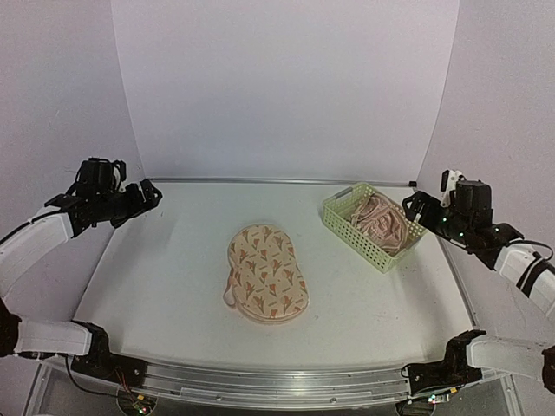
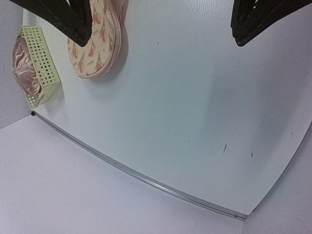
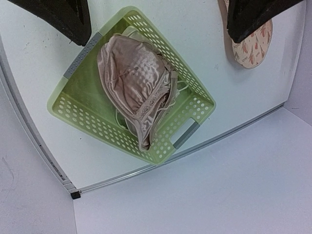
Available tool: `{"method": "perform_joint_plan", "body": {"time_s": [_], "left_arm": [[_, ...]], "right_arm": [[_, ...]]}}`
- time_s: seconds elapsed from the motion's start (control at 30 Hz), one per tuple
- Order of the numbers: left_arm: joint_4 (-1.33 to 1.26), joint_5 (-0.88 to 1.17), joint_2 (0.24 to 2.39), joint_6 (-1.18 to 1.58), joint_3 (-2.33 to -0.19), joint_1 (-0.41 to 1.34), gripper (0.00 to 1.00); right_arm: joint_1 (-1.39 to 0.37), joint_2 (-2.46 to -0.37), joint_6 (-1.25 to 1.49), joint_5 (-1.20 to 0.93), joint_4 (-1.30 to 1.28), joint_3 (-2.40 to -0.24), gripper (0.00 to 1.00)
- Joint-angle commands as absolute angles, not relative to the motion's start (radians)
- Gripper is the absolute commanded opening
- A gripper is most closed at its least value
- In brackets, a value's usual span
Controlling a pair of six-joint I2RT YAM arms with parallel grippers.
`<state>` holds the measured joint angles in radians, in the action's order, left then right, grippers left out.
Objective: Unzip the laundry bag and remove the bra
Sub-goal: Reset both arms
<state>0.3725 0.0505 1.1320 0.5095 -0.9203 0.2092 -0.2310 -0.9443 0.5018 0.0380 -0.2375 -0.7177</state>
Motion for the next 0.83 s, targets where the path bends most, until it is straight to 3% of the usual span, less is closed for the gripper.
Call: {"method": "perform_joint_plan", "body": {"time_s": [0.0, 0.37, 0.8], "left_arm": [[0.237, 0.059, 0.978, 0.583, -0.792, 0.210, 0.99], [0.140, 0.074, 0.632, 0.610, -0.539, 0.210, 1.00], [0.192, 0.166, 0.572, 0.519, -0.541, 0.210, 1.00]], "right_arm": [[-0.233, -0.878, 0.492, 0.019, -0.086, -0.661, 0.98], [-0.232, -0.780, 0.442, -0.042, -0.060, -0.578, 0.98], [-0.232, -0.697, 0.419, -0.063, -0.093, -0.530, 0.98]]}}
